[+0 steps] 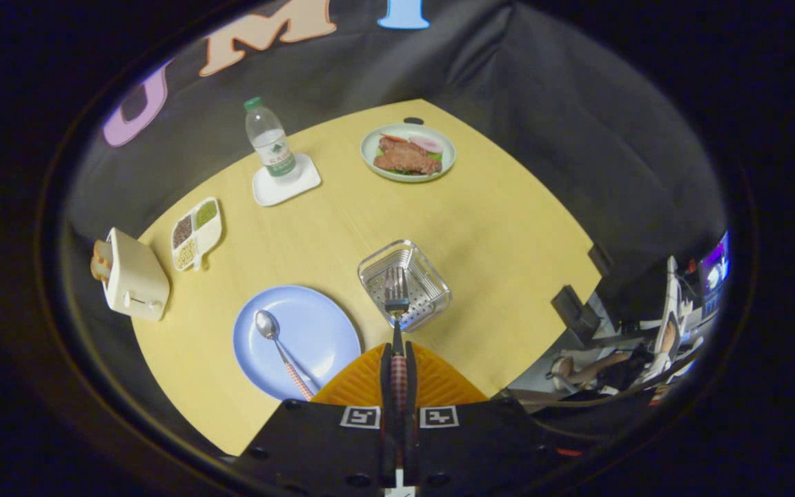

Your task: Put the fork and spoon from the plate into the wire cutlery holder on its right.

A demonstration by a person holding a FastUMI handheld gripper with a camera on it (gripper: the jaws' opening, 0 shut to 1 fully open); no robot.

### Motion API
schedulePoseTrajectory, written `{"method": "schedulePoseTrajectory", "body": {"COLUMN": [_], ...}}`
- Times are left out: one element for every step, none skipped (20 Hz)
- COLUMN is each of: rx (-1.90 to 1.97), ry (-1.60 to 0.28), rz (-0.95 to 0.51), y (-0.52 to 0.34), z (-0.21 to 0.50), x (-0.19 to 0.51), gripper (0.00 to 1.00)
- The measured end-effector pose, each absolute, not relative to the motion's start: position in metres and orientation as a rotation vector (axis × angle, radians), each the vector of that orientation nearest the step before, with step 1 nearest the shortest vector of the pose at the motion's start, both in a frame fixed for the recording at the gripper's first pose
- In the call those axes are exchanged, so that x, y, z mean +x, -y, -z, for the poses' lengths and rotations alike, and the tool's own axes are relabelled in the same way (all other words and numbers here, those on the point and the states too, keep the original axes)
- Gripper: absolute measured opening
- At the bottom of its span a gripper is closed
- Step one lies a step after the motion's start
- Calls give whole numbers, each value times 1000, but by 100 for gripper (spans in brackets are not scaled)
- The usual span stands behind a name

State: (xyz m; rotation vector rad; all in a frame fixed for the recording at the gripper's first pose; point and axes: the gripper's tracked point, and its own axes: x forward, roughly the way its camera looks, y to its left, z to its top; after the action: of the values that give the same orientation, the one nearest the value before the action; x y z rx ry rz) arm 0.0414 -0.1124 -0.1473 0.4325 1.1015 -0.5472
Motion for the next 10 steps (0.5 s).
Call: {"method": "schedulePoseTrajectory", "body": {"rx": [443,438,435,438,446,458,469,481,491,496], "ry": [-1141,-1196,-1250,-1292,-1316,-1331,-1338,-1343,-1348,-1356], "rz": [542,536,523,502,483,469,460,451,447,445], "y": [116,120,121,121,120,121,124,125,126,128], "z": [154,163,171,177,182,186,190,192,195,198], "x": [40,38,36,36,41,47,52,58,63,66], "gripper": [7,7,7,7,7,7,7,7,7,7]}}
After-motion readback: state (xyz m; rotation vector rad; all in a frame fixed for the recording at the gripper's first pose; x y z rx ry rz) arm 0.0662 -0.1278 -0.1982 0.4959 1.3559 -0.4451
